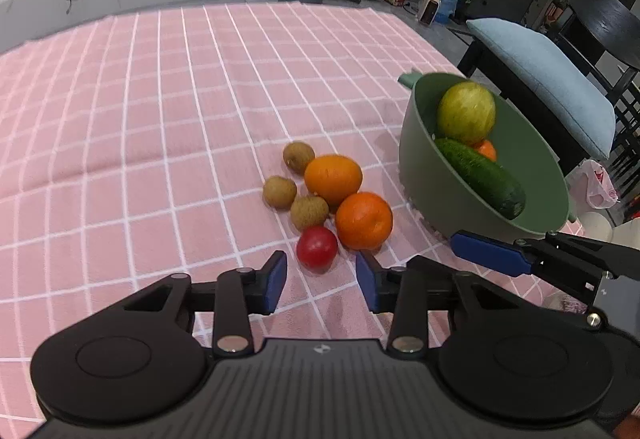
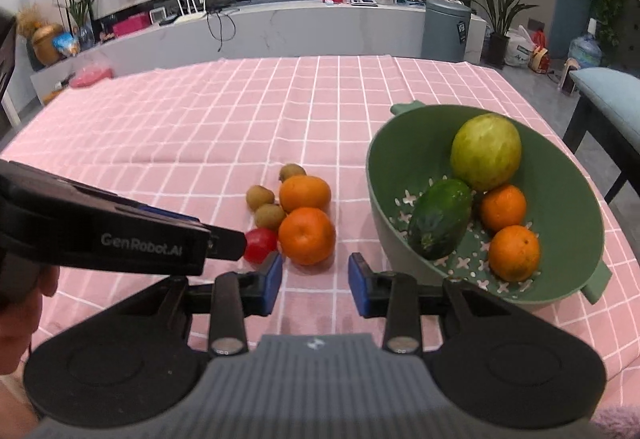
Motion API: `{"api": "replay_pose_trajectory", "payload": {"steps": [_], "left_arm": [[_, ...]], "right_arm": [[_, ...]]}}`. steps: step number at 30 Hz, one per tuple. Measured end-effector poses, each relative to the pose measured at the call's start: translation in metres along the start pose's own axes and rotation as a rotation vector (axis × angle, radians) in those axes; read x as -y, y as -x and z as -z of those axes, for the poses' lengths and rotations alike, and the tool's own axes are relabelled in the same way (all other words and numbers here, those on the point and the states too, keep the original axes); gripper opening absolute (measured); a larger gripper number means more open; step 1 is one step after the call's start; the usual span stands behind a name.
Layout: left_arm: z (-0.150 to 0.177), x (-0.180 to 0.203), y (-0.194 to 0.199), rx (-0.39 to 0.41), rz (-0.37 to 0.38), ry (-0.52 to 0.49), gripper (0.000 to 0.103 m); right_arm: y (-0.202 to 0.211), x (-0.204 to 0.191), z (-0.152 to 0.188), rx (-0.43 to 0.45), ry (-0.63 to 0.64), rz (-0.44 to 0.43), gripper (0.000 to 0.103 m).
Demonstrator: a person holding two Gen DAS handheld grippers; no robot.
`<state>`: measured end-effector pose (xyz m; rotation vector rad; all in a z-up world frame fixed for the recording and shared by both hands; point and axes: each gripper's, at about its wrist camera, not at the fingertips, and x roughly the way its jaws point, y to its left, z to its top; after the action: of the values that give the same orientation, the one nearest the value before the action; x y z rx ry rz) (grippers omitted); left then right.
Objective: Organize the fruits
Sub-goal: 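Grasp the red tomato with the left gripper while the right gripper grasps an orange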
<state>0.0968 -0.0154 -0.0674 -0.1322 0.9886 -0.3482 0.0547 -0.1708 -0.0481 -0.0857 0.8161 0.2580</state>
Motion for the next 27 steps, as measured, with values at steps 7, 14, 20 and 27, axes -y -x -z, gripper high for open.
{"api": "replay_pose_trajectory", "payload": {"steps": [7, 14, 20, 27], "left_arm": [[-0.003, 0.000, -0.025, -0.033, -0.024, -0.014, 0.046], [-0.005, 0.004, -0.041, -0.043, -0.040, -0.056, 0.040], [-0.006, 0.005, -0.040, -0.033, -0.040, -0.087, 0.030], [-0.003, -0.009, -0.022, -0.014, -0.081, -0.035, 0.030]], "right_arm": [[-0.017, 0.006, 0.005, -0.034, -0.015, 0.020, 0.033], [-0.027, 0.011, 0.007, -0.043, -0.044, 0.008, 0.034], [-0.035, 0.009, 0.006, -0.051, -0.038, -0.006, 0.034], [-0.044, 0.000, 0.003, -0.055, -0.030, -0.024, 0.043]]}}
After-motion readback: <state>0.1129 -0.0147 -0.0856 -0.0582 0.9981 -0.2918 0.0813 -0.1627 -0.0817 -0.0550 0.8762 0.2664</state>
